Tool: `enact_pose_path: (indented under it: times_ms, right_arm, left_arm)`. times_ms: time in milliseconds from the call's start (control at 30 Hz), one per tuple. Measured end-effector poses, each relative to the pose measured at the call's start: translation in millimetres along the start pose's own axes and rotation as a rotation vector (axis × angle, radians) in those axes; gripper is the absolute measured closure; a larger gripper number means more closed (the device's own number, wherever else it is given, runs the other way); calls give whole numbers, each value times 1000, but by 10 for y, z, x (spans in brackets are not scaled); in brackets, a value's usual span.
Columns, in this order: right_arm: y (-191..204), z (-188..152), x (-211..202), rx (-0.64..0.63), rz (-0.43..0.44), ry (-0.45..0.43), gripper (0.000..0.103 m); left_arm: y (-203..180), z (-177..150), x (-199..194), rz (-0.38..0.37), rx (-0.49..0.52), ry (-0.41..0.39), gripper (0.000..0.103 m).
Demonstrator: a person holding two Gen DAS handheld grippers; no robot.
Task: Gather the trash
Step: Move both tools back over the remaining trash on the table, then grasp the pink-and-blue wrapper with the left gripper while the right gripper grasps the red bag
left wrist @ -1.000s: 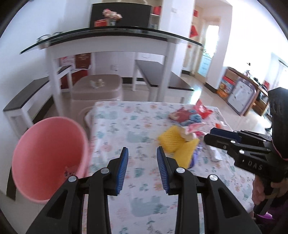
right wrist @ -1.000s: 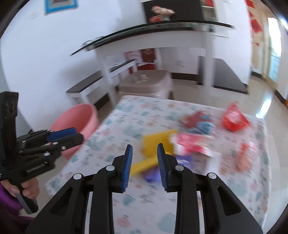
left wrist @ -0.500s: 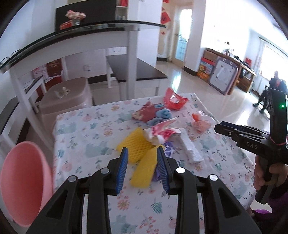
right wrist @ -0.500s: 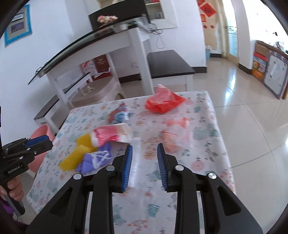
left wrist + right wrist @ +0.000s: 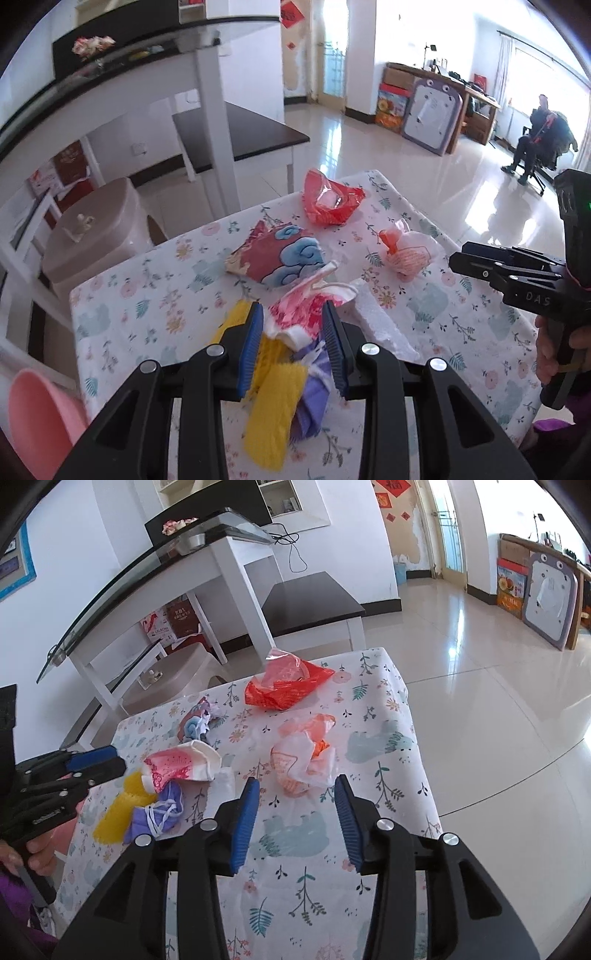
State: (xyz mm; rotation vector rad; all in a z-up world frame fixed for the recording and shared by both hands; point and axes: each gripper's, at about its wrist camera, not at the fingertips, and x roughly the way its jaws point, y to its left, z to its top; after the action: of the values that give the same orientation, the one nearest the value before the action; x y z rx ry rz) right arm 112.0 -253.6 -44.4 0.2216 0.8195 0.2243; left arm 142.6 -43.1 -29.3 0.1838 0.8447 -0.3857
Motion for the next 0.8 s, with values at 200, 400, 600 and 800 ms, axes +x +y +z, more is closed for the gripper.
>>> enact_pose_path:
  times_ms: [200,400,600,800]
  right_arm:
    - [13,163,59,-13,10,-15,60]
    - [49,328,150,-17,37,-18,60]
    - [88,357,215,-9,42,-30,60]
    - [44,302,246,-13,28,-18,60]
  left_arm:
    - [-57,154,187,-33,27,6,71]
    - [25,328,353,-116,-107,56,71]
    - [80,559,629,-22,-339,85,71]
    - [-92,645,899,111,-363,142,71]
